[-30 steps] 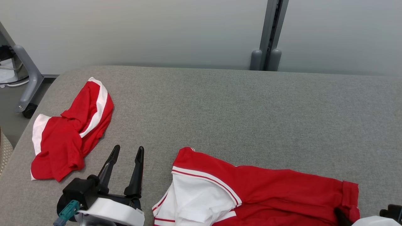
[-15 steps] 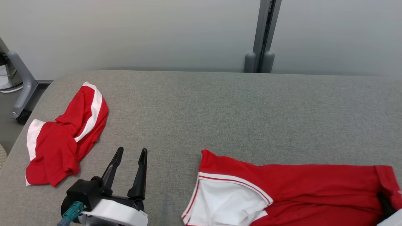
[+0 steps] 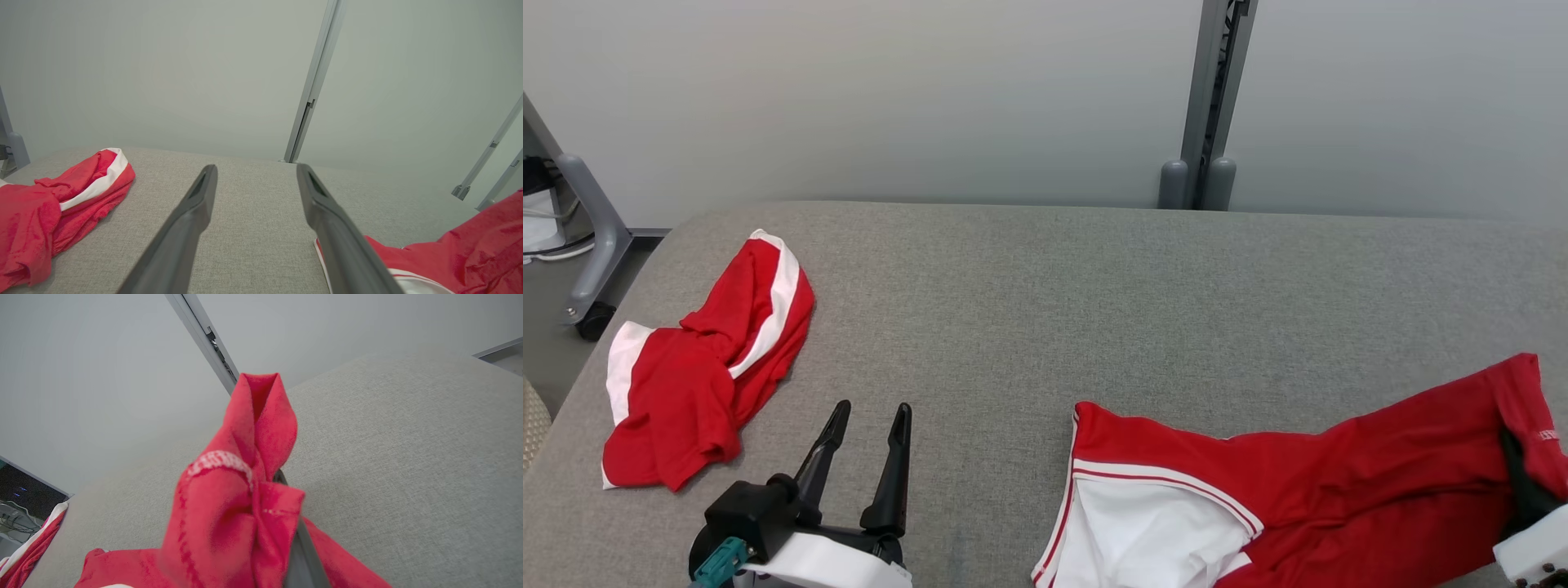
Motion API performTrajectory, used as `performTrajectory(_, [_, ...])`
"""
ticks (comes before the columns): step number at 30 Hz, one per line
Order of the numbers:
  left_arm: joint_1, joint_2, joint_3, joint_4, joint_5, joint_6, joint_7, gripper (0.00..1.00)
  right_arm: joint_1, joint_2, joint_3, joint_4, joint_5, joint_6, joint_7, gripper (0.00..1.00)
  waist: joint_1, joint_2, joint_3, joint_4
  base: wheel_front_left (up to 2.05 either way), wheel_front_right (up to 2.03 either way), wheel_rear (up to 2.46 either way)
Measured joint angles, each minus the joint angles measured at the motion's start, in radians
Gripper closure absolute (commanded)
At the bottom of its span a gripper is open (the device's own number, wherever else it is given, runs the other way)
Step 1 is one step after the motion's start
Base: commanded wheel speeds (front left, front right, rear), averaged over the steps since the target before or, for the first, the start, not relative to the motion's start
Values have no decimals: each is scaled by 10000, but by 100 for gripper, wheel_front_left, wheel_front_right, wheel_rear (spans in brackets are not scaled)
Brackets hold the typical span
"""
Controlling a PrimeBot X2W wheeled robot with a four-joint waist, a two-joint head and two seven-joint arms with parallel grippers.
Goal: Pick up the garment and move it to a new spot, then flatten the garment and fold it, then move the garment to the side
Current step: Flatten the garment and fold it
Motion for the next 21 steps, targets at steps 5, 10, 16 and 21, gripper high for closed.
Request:
performTrajectory(5, [-9,6,-38,8,-19,-10,-4,0,419,803,500,-1889,-320,0,817,100,0,0,-84,215,0,0,0])
performTrajectory(10, [-24,19,-104,35,-40,-15,10,0,509,1333,1419,-2648,-286,0,1377,100,0,0,-83,567,0,0,0])
performTrajectory(16, [-86,10,-265,86,-35,-52,113,0,130,1469,2447,-1914,-393,0,1379,100,0,0,-37,1220,0,0,0])
performTrajectory(21, [-180,15,-408,109,10,-104,205,0,-255,1499,3110,-815,-63,0,943,100,0,0,23,1897,0,0,0])
